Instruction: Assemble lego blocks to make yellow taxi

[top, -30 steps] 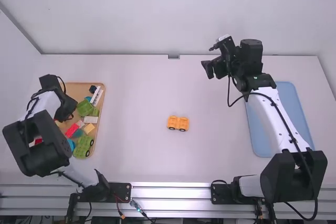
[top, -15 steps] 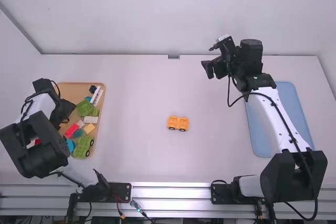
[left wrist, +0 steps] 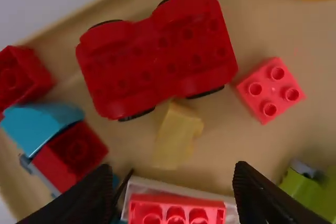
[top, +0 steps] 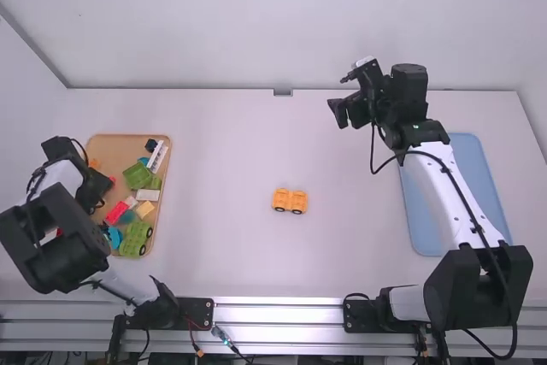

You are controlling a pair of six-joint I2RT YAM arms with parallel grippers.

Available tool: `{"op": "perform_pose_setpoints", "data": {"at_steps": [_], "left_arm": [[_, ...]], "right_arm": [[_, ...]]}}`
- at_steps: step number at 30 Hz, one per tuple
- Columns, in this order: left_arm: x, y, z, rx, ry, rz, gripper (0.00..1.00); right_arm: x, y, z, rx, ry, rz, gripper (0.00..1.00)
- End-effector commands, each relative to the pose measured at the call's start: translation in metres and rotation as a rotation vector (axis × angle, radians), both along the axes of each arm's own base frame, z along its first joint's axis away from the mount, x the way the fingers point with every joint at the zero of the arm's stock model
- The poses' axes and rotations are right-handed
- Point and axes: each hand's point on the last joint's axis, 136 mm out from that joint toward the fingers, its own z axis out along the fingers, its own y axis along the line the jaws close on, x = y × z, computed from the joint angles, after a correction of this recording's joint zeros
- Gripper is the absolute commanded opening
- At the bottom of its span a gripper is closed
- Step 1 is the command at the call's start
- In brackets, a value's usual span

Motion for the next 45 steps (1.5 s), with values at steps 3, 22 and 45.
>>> {"op": "perform_pose_setpoints", "data": {"at_steps": [3, 22, 45], "left_arm": [[-0.009, -0.005, -0.020, -0.002, 0.017, -0.012, 0.59], [0.041, -0.012, -0.026, 0.024, -0.244, -0.151, 0.49], [0.025, -0.001, -0.031, 0.135, -0.103, -0.269, 0.99]], "right_arm": [[0.005, 0.001, 0.012, 0.012, -0.021, 0.004, 0.99], [0.002, 0.001, 0.008, 0.015, 0.005, 0.000, 0.99], [0.000, 0.001, 0.004, 0.014, 0.024, 0.000, 0.99]]}}
